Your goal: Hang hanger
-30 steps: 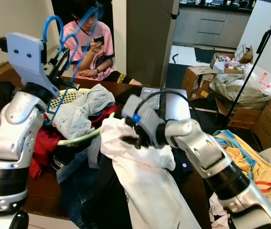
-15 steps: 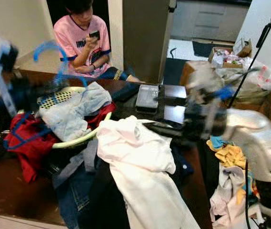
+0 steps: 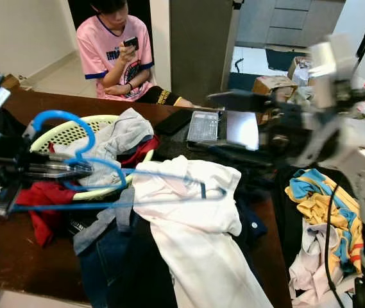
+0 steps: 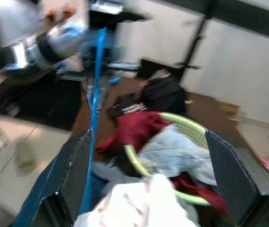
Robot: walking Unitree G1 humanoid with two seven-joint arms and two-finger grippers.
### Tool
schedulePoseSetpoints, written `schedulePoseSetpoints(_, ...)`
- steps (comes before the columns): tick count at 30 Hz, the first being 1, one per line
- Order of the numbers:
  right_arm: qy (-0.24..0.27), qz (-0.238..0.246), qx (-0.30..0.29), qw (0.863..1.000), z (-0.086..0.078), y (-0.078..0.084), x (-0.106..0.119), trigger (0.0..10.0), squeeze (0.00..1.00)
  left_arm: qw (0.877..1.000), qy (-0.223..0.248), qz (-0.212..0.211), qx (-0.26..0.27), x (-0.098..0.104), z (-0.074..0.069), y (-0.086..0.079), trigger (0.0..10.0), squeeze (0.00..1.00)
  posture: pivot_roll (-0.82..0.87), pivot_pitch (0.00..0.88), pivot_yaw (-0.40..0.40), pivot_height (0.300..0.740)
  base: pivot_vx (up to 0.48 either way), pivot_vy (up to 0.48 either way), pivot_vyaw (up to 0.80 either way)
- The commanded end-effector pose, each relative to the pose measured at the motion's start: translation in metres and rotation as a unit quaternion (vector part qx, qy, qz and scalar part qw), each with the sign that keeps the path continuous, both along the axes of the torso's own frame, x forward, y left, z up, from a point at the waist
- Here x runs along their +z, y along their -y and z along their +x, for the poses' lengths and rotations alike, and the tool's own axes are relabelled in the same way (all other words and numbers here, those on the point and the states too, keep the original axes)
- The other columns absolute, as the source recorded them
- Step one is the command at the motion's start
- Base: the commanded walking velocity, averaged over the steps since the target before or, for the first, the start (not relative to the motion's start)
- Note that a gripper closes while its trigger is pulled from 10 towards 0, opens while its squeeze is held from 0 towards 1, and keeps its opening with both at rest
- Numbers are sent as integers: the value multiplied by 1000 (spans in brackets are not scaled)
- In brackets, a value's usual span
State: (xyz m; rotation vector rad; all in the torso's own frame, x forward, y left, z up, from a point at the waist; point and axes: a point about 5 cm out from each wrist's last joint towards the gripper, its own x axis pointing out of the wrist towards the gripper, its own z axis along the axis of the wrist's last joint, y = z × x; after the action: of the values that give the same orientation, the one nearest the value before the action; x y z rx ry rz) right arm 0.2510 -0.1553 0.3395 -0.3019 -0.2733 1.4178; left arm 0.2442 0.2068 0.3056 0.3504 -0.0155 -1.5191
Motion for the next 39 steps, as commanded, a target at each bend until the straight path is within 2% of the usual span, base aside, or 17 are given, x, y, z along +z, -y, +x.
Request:
schedulePoseSetpoints(1,11,-44,6,999,-2,-16,-2,10000,0,999,8,21,-35,6,-5,6,10000,0,50,20,-4,740,0,0,0)
schedulePoseSetpoints(2,11,-44,6,999,-2,-16,-2,10000,0,999,8,21,-35,6,-5,6,10000,0,50,20,-4,740,0,0,0)
schedulePoseSetpoints(4,16,-80,-5,997,4,-39,-9,10000,0,998,28,29,-51,8,-1,17,10000,0,48,14,-1,740,0,0,0)
schedulePoseSetpoints(8,9,-90,0,996,3,-48,-13,10000,0,997,44,41,-48,5,3,23,10000,0,47,14,1,740,0,0,0)
schedulePoseSetpoints(15,-12,-126,27,992,-8,-46,-21,10000,0,995,69,67,-15,-3,13,23,10000,0,39,12,-2,740,0,0,0)
schedulePoseSetpoints(21,-18,-152,-16,988,2,-35,-26,10000,0,992,81,91,10,-8,18,20,10000,0,37,13,-3,740,0,0,0)
schedulePoseSetpoints(23,-28,-160,-25,986,4,-37,-30,10000,0,992,87,90,18,-8,20,20,10000,0,36,15,-3,740,0,0,0)
schedulePoseSetpoints(24,-28,-160,-25,986,4,-37,-30,10000,0,992,87,90,18,-8,20,20,10000,0,36,15,-3,740,0,0,0)
schedulePoseSetpoints(26,-47,-158,-33,986,6,-48,-39,10000,0,993,92,78,11,-7,20,25,10000,0,38,17,-3,740,0,0,0)
schedulePoseSetpoints(30,-56,-154,-39,986,8,-52,-42,10000,0,993,95,74,9,-6,20,27,10000,0,38,18,-3,740,0,0,0)
schedulePoseSetpoints(34,-87,-135,-9,987,0,-66,-46,10000,0,991,107,74,12,-6,23,29,10000,0,31,20,1,740,0,0,0)
schedulePoseSetpoints(39,-107,-131,-13,985,1,-76,-54,10000,0,990,119,66,21,-6,28,32,10000,0,28,21,-1,740,0,0,0)
